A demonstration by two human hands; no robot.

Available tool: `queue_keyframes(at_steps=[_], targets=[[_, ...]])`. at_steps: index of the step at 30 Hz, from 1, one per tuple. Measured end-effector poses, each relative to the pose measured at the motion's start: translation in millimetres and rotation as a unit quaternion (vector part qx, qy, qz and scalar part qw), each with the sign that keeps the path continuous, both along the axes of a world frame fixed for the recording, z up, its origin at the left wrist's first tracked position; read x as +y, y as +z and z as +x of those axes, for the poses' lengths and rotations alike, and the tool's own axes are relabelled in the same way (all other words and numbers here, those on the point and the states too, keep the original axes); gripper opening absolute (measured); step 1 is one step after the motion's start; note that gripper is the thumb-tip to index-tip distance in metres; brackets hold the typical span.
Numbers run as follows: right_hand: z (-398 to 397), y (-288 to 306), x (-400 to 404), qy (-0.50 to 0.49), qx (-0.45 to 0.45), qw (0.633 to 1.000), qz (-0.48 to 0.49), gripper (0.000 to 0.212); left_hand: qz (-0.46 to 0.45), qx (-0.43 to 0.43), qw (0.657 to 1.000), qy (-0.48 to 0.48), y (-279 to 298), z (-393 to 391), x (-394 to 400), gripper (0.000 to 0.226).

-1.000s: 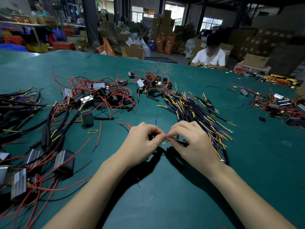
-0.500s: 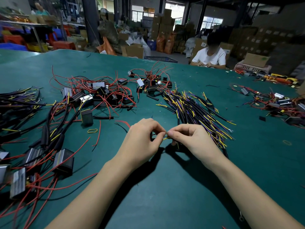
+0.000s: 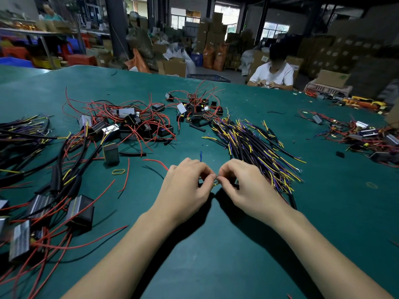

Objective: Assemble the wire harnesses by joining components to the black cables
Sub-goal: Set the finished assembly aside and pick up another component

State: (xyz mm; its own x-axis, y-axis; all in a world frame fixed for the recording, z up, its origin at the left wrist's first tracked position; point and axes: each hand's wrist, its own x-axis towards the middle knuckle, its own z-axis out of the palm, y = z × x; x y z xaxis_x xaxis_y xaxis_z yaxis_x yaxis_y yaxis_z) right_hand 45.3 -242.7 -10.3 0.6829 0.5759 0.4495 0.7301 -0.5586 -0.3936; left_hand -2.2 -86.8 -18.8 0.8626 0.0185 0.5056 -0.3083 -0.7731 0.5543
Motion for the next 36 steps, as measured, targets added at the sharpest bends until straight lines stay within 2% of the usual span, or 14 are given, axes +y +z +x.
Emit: queue_keyframes(at_steps=[2, 3, 4, 6, 8, 9, 17, 20, 24, 27, 29, 32, 34, 36], targets=[[-1.5, -2.2, 2.1, -0.021, -0.09, 0.994, -0.064, 0.007, -0.027, 0.017, 0.999, 0.005, 0.0, 1.4, -0.3, 0.015], [-1.0, -2.8, 3.1, -0.022, -0.101, 0.992, -0.066, 0.007, -0.042, 0.023, 0.999, 0.007, 0.1, 2.0, 0.0, 0.014], [-1.1, -2.7, 3.3, -0.017, -0.08, 0.996, -0.042, 0.006, -0.055, 0.025, 0.998, 0.007, 0.1, 2.4, 0.1, 0.013], [0.8, 0.0, 1.9, -0.003, 0.041, 0.997, 0.071, 0.005, -0.076, 0.021, 0.997, 0.004, -0.4, 2.2, 0.6, 0.011], [3.3, 1.3, 0.1, 0.0, 0.177, 0.971, 0.158, 0.009, -0.094, 0.014, 0.995, -0.002, -1.8, 1.7, 1.4, 0.01], [4.6, 0.7, -1.2, 0.003, 0.209, 0.963, 0.172, 0.011, -0.099, 0.009, 0.995, -0.006, -2.6, 1.7, 1.5, 0.01], [8.9, -0.2, -4.5, 0.039, 0.265, 0.945, 0.189, 0.011, -0.069, -0.038, 0.997, -0.015, -3.9, 2.0, 1.6, 0.006], [7.9, 0.0, -3.6, 0.031, 0.251, 0.953, 0.169, 0.014, -0.062, -0.038, 0.997, -0.014, -3.1, 0.4, 0.1, 0.008], [5.7, 3.8, -3.5, 0.013, 0.171, 0.979, 0.11, 0.011, -0.067, -0.025, 0.997, -0.011, -1.4, -1.4, -1.5, 0.007], [0.5, 4.9, 0.3, -0.016, 0.009, 1.0, 0.004, 0.008, -0.069, -0.002, 0.998, 0.005, 1.8, -2.3, -3.3, 0.01], [-4.7, 5.0, 5.1, -0.046, -0.136, 0.988, -0.062, 0.011, -0.065, 0.0, 0.998, 0.024, 5.8, -4.2, -5.9, 0.012], [-10.6, 6.5, 11.1, -0.084, -0.284, 0.948, -0.119, 0.015, -0.055, 0.023, 0.997, 0.046, 12.2, -5.2, -9.3, 0.017], [-12.0, 6.6, 15.5, -0.112, -0.345, 0.921, -0.14, 0.017, -0.119, 0.094, 0.988, 0.036, 15.5, -1.9, -6.3, 0.019], [-10.7, 6.6, 16.1, -0.111, -0.345, 0.925, -0.113, 0.014, -0.203, 0.148, 0.968, 0.008, 17.9, 0.4, -3.2, 0.018]])
